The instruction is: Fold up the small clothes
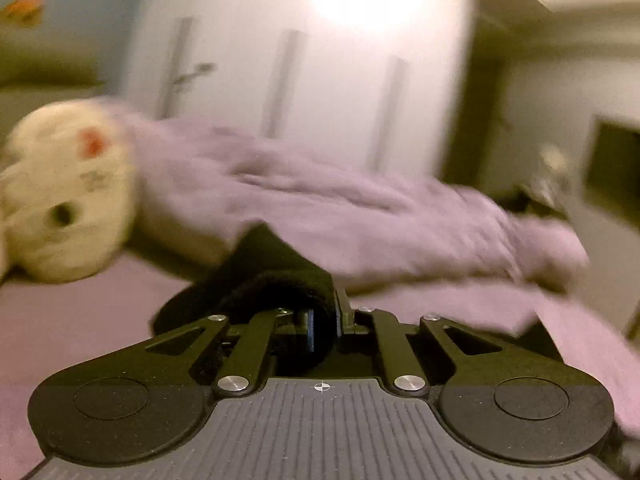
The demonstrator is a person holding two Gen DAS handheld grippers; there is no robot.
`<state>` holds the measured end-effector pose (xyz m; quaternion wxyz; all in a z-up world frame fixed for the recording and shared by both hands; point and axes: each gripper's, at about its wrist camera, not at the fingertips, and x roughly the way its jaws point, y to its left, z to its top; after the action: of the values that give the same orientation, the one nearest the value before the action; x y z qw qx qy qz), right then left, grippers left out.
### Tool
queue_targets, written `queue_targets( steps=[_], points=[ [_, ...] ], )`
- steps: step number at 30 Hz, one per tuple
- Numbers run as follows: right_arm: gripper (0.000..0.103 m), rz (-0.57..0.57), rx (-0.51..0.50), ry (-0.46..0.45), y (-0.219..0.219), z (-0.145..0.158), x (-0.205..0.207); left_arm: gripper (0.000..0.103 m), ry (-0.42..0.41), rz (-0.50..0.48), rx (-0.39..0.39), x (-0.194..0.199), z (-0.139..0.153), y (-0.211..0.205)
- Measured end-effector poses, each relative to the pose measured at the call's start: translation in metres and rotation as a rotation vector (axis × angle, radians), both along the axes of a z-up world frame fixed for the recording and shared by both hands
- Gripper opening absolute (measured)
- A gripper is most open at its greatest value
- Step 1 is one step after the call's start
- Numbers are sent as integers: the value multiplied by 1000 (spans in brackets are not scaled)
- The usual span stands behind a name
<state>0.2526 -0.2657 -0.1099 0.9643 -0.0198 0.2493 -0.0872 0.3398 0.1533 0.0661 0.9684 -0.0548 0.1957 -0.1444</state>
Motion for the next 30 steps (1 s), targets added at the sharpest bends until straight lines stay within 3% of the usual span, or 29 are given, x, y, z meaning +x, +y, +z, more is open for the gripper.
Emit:
queue_targets(
  steps=[2, 4, 6, 8, 10, 13, 16, 19, 23, 27, 30],
  points=[
    [36, 3, 21, -4, -4, 0, 0, 17, 39, -53, 49, -4, -15, -44],
    [36, 7, 42, -7, -7, 1, -1, 28, 131, -104, 17, -11, -36, -74],
    [37, 11, 62, -11, -10, 1, -2, 58, 212, -108, -25, -22, -56, -89],
    [37, 17, 86, -15, -14, 2, -3, 65, 259, -76, -54, -35, -72, -87],
    [38, 23, 109, -17, -18, 3, -3, 68, 302, -28, -92, -53, -82, -74],
    [39, 26, 113, -9, -19, 5, -3, 74, 352, 119, -116, -76, -94, -41],
    [39, 13, 44, 48, -4, 19, 1, 77, 380, 256, -111, -102, -100, -12],
    [41, 111, 153, 44, 15, 39, 4, 82, 406, 339, -105, -121, -108, 11],
    [53, 287, 185, 45, 76, 60, 33, 83, 444, 331, -101, -131, -123, 19],
    [54, 453, 167, 97, 146, 73, 88, 85, 411, 296, -54, -132, -126, 14],
    [57, 504, 105, 114, 192, 81, 127, 86, 404, 278, -63, -140, -127, 20]
  ],
)
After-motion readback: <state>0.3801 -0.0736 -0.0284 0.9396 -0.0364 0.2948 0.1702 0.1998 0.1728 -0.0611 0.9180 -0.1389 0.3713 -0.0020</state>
